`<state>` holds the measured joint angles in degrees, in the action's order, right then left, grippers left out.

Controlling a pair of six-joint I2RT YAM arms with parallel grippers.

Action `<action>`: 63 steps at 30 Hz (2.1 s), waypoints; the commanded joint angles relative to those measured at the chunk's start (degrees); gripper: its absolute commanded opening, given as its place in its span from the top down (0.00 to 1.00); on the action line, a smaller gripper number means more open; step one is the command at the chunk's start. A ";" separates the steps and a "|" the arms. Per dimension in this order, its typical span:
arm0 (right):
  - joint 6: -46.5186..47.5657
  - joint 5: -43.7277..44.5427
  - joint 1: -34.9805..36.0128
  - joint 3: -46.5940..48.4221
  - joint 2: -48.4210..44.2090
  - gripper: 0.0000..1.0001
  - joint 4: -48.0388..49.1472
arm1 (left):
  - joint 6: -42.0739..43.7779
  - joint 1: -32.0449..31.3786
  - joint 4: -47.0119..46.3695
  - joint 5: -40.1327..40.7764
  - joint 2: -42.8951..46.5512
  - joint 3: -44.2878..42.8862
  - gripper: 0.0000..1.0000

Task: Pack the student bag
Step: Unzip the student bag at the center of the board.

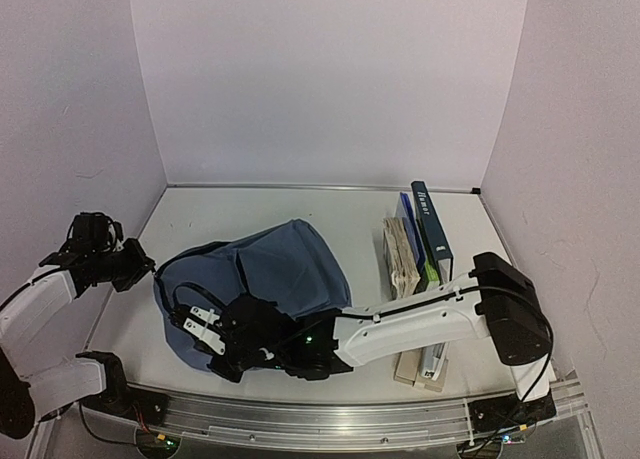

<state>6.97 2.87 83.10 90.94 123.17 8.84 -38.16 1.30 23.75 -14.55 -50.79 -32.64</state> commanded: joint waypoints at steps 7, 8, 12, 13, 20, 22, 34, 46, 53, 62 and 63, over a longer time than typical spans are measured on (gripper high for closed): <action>-10.83 6.90 2.42 3.29 -2.17 0.61 2.42 | 2.34 0.47 -17.95 -21.77 1.30 2.34 1.00; -11.38 8.04 2.38 4.53 -1.36 0.55 2.42 | 1.71 0.47 -18.54 -22.93 1.89 3.02 1.00; -11.98 11.82 2.11 10.95 3.10 0.37 1.72 | 0.63 0.46 -17.58 -23.32 5.75 5.00 1.00; -11.98 12.44 1.86 12.53 4.65 0.34 1.26 | 0.57 0.46 -17.13 -23.31 6.69 5.23 1.00; -13.81 13.14 -2.42 28.25 14.90 0.27 -4.66 | -1.52 0.43 -15.33 -24.59 9.43 6.35 1.00; -14.52 12.27 -3.42 31.50 17.02 0.28 -6.12 | -1.76 0.44 -14.86 -24.66 10.03 6.65 1.00; -12.89 5.52 -5.49 41.35 24.68 0.50 -8.22 | -1.74 0.37 -13.98 -26.05 11.15 6.96 1.00; -13.03 5.14 -5.85 46.79 29.62 0.53 -8.83 | -1.65 0.41 -13.73 -26.32 10.86 6.55 1.00; -14.11 6.37 -6.02 47.40 30.36 0.59 -8.84 | -1.88 0.37 -14.05 -26.48 10.55 6.25 1.00; -22.79 8.39 -6.10 49.04 31.69 0.49 -10.18 | -2.17 0.37 -13.48 -26.49 11.31 6.19 1.00; -23.73 8.66 -6.10 49.01 31.76 0.51 -10.39 | -2.20 0.37 -13.47 -26.49 11.37 6.19 1.00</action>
<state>-11.51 9.58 77.17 137.10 153.12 -0.92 -40.45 1.56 11.00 -39.42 -40.42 -24.88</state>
